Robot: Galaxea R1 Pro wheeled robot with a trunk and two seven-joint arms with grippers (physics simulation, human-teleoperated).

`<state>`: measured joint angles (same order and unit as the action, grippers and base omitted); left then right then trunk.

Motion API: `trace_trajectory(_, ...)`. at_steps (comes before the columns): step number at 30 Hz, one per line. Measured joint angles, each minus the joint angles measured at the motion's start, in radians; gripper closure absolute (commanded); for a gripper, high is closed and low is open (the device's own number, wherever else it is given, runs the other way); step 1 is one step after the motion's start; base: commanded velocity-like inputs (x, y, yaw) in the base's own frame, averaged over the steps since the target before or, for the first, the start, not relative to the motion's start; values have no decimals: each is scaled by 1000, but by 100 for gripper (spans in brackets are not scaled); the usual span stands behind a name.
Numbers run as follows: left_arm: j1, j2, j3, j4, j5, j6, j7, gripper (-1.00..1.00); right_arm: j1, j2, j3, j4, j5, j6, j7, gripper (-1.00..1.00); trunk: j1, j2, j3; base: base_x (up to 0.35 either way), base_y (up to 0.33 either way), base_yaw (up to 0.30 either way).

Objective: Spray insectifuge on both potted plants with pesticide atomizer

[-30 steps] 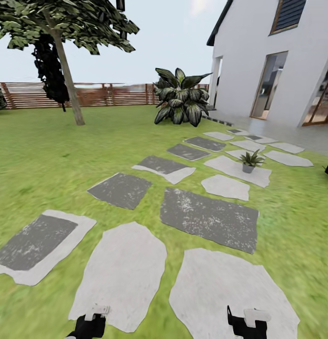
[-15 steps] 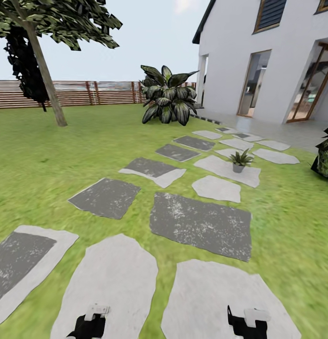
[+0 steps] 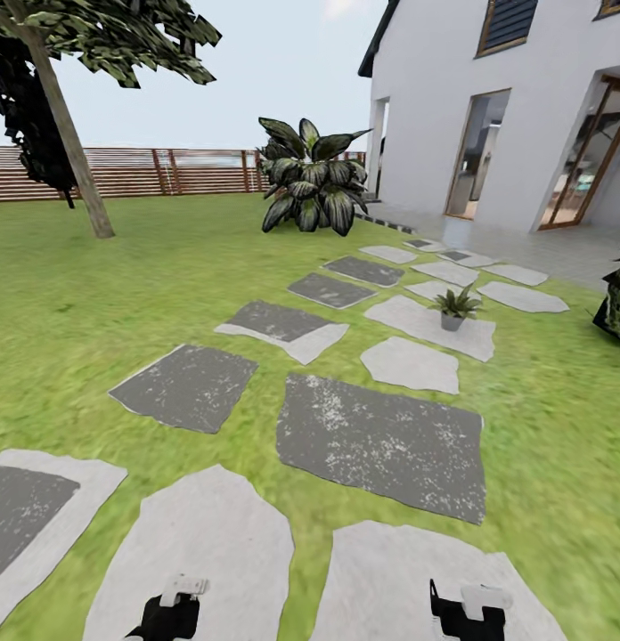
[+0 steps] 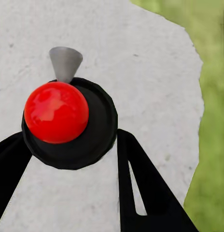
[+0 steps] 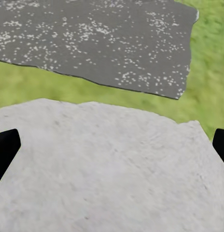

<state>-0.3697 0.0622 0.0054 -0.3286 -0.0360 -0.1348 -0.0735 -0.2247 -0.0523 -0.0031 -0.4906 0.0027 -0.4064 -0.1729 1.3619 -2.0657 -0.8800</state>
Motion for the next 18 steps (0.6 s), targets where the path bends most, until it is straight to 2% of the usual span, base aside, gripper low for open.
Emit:
trace_trajectory(8,0,0,0,0,0,0,0,100,0,0,0,0,0,1,0,-100,1,0,0,334,-71,-271)
trace_trajectory(18,0,0,0,0,0,0,0,100,0,0,0,0,0,1,0,-100,0,0,0,291,-148,-287)
